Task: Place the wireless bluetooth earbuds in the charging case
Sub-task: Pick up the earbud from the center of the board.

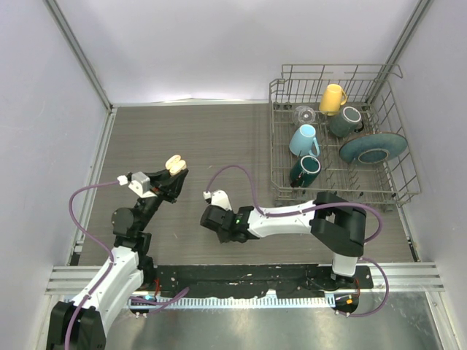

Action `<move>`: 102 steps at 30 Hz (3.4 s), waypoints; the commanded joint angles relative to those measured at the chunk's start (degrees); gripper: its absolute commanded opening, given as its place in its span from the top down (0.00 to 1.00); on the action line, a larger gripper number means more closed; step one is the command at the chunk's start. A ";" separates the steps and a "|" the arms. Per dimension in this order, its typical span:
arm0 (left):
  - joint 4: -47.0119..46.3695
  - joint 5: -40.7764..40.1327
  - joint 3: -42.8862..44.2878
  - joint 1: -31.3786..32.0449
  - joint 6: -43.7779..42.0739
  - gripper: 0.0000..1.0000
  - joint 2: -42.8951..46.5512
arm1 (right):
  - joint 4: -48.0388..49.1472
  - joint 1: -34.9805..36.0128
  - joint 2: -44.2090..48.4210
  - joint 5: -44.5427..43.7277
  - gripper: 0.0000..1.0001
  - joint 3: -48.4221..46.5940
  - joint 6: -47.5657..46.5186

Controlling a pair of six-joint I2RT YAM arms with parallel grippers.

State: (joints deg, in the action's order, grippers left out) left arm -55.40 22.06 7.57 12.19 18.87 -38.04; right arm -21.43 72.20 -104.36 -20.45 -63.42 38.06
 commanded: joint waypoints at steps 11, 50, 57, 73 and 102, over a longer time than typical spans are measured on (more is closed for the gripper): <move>-2.70 0.00 0.34 -0.32 0.11 1.00 -0.19 | -6.78 -5.06 1.00 -1.97 0.69 1.63 11.86; -3.05 -0.36 -0.10 -0.32 0.29 1.00 -0.54 | -4.58 -5.06 -1.29 1.90 0.71 -1.09 -4.75; -3.05 -0.09 -0.10 -0.32 0.29 1.00 -0.54 | -5.02 -5.06 -1.20 1.55 0.69 -1.18 -5.45; -3.23 -0.09 0.07 -0.32 0.37 1.00 -1.16 | -4.59 -5.06 -2.25 1.72 0.69 -1.80 -7.21; -11.39 6.49 2.35 -0.23 6.52 1.00 -7.13 | 33.44 -3.47 43.43 -20.68 0.99 19.46 -2.72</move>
State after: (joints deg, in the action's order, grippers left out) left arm -59.42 24.60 7.57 12.19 22.61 -43.55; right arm -6.35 68.12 -67.35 -32.75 -48.95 35.75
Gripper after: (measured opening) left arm 0.313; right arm 0.275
